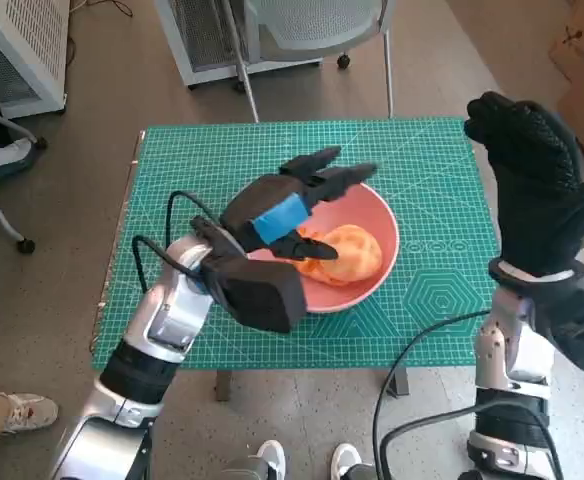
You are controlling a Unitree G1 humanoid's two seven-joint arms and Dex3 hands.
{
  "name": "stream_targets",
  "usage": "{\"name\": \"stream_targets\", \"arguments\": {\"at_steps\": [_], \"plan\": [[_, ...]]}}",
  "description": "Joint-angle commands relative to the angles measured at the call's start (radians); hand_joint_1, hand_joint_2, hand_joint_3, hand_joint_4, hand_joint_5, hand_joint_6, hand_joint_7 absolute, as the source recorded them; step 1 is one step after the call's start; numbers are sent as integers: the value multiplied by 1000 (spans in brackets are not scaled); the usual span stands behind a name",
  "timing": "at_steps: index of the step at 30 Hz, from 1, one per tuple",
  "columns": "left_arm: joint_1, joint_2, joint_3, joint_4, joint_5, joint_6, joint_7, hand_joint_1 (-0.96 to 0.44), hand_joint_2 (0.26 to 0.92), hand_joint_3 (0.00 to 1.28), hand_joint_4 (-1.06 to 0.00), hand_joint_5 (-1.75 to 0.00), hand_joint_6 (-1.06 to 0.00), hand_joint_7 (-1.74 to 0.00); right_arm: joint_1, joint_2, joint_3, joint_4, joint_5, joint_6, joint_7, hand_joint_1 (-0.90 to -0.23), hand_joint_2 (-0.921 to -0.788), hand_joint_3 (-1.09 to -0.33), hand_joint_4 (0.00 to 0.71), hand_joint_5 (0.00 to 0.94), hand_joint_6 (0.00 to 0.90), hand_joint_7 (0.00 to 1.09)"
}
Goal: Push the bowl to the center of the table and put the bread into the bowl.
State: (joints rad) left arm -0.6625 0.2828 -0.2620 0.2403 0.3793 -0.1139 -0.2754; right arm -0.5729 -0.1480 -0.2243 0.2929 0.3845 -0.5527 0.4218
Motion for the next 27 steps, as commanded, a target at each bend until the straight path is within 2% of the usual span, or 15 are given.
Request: {"name": "stream_targets", "arguments": {"at_steps": [1,6,14,21,27], "plan": [[23,-5,44,-24,-71,-14,-12,-646,921,93,0,1,-177,-1,15,6,9,2,-12,15,-8,-493,-921,-575,385,0,429,2],[46,-9,109,-46,-188,-29,-44,-665,921,136,1,1,-184,-6,5,4,16,2,-17,19,-13,-492,-921,-575,385,0,429,2],[61,-69,239,-83,-488,-51,-128,-629,921,176,1,1,-196,-12,-23,-3,20,6,-25,37,-19,-494,-921,-573,386,1,430,2],[75,-156,328,-102,-674,-97,-127,-591,921,194,1,1,-179,-4,-51,-5,28,5,-40,59,-30,-495,-921,-566,390,2,431,3],[70,-201,368,-123,-730,-143,-108,-566,921,198,1,1,-163,0,-76,-4,41,7,-59,77,-41,-499,-921,-554,395,4,436,5]]}}
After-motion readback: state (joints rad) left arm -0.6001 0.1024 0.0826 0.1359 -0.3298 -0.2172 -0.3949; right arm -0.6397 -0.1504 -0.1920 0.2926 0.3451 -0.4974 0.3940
